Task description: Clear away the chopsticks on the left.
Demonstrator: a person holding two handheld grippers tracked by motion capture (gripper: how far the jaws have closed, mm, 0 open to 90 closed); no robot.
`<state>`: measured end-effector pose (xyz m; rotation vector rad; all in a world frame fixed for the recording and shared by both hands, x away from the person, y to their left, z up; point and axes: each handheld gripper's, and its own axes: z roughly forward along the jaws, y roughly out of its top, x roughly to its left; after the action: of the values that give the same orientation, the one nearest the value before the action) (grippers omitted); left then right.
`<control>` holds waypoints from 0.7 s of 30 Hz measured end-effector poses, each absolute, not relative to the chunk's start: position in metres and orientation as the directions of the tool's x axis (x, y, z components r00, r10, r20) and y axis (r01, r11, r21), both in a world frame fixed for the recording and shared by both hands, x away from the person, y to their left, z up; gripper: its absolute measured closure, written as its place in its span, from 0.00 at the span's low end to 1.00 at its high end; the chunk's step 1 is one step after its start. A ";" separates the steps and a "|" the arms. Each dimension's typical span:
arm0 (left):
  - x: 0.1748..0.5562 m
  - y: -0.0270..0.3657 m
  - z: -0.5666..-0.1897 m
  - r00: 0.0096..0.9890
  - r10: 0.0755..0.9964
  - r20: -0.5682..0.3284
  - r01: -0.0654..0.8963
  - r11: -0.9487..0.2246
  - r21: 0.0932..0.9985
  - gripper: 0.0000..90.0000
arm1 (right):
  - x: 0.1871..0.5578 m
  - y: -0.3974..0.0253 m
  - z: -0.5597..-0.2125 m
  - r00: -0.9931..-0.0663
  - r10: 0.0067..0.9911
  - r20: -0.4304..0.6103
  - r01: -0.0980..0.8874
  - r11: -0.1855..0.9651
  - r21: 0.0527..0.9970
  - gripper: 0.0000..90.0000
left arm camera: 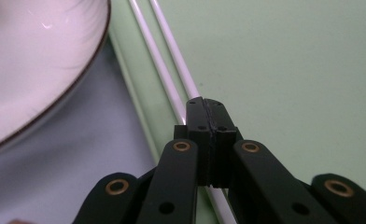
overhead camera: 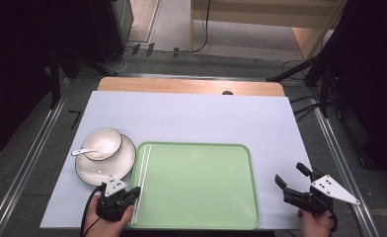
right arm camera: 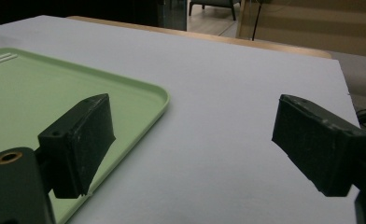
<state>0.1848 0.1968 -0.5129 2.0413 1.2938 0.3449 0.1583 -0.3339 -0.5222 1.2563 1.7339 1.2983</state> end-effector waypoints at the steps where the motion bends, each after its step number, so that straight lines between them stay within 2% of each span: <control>1: 0.183 0.197 -0.513 0.469 0.873 -0.138 0.695 -0.267 0.668 1.00 | 0.159 -0.334 -0.522 -0.350 0.935 0.057 0.316 0.060 0.947 0.14; 8: 0.175 0.198 -0.517 0.471 0.858 -0.205 0.719 -0.239 0.652 1.00 | 0.164 -0.331 -0.522 -0.360 0.931 0.059 0.316 0.062 0.947 0.14; 14: 0.176 0.198 -0.519 0.482 0.848 -0.219 0.720 -0.241 0.651 0.98 | 0.166 -0.330 -0.522 -0.366 0.929 0.058 0.315 0.065 0.947 0.14; 17: 0.176 0.202 -0.516 0.503 0.833 -0.230 0.695 -0.232 0.681 0.86 | 0.167 -0.330 -0.522 -0.365 0.929 0.058 0.315 0.065 0.947 0.14; 21: 0.181 0.214 -0.514 0.556 0.791 -0.256 0.632 -0.201 0.749 0.60 | 0.167 -0.331 -0.522 -0.364 0.930 0.060 0.318 0.063 0.946 0.14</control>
<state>0.1810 0.2138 -0.5142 1.9192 1.1526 0.2305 0.1667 -0.3308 -0.5222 1.2482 1.7459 1.3094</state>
